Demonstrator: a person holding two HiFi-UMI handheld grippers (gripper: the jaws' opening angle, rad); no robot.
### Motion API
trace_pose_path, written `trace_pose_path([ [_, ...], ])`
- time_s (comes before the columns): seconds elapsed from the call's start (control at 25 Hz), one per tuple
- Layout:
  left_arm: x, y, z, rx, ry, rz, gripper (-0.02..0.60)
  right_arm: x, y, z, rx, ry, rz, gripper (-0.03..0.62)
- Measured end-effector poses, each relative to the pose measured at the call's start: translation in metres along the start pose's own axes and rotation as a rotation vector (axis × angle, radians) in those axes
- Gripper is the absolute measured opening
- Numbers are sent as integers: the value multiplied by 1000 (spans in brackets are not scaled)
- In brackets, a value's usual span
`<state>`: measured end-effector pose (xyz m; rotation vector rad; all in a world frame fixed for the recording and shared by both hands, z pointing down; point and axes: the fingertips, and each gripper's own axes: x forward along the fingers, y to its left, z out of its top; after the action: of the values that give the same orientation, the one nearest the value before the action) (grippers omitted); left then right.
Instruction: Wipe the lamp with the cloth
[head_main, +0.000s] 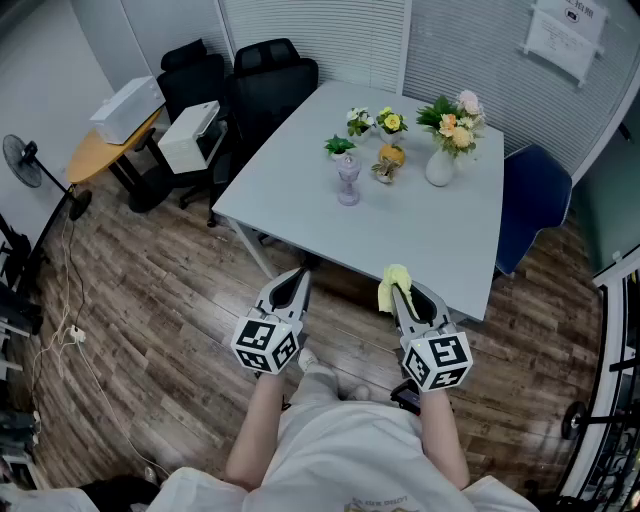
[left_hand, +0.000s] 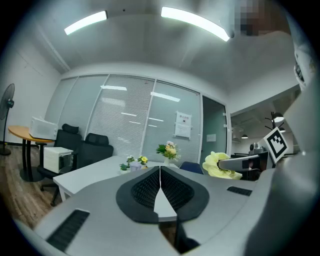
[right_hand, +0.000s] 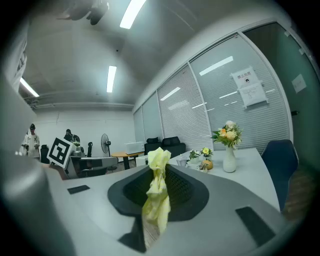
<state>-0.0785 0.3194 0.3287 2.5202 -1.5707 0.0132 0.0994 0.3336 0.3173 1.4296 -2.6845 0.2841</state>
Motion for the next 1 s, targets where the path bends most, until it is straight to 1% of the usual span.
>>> trace_pose_path([
  [0.48,-4,1,3,-5,-7,14,6,-1,2,4,-2,-3,12,77],
  [0.56,-5,1,4,-3,-8,16,6,-2,2,4,7,-5,15,77],
  [0.64,-5,-3,4,-10,-9,1,6,-4,1,5,31,-14,22,77],
  [0.68,-4,-5,2,-19,-5,-15,47,-5,0,6,45,-20,26,77],
  [0.72,-2,-8,0,-29,3,-30,149,-6,-2,6,59,-26,33,78],
  [0.76,1,-10,-3,-37,14,-42,218,-7,-3,7,73,-31,45,78],
  [0.84,7,-13,-10,-44,39,-56,246,-6,-7,9,111,-41,73,78],
  [0.92,14,-15,-15,-41,60,-68,259,-3,-13,12,145,-52,89,77],
  [1.0,22,-14,-19,-32,77,-73,267,4,-19,13,157,-52,92,77],
])
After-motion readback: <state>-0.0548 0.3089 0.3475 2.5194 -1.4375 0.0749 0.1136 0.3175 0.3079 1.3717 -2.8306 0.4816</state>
